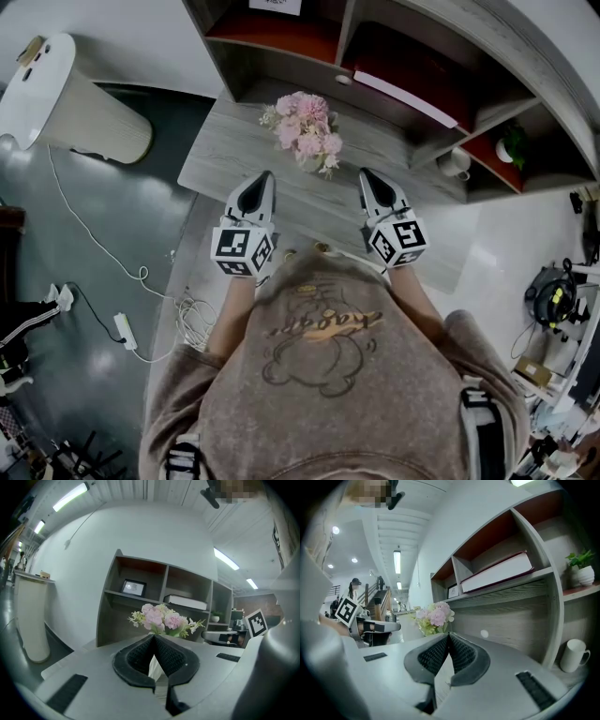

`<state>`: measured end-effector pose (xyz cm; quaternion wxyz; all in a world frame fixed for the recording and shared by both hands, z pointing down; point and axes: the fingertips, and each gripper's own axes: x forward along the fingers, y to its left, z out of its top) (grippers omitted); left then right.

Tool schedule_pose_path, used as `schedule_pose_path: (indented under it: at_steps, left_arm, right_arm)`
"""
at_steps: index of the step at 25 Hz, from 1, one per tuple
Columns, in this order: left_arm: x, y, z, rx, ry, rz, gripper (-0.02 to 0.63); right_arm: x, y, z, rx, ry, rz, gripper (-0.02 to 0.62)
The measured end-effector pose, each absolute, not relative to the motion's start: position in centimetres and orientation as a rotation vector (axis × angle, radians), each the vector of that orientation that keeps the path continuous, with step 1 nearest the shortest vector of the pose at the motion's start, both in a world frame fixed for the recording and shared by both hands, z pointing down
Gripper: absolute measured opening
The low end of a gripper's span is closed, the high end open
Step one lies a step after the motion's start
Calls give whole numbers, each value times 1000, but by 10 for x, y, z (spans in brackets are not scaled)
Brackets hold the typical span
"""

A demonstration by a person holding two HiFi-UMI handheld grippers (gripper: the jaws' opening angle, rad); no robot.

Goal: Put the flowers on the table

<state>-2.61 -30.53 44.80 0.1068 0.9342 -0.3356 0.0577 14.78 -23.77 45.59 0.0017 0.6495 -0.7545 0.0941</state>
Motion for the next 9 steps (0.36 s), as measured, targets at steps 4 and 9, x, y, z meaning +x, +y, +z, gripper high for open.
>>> schedule_pose_path:
  at_steps: [4,9]
  left_arm:
    - [-27,-306,449,2744,-991,174,18]
    - [-28,-307,450,2741,-996,178,18]
  right_arm:
    - [150,-239,457,2038,-2368,300,-2]
    - [153,-241,456,2038,-2370,295,-3]
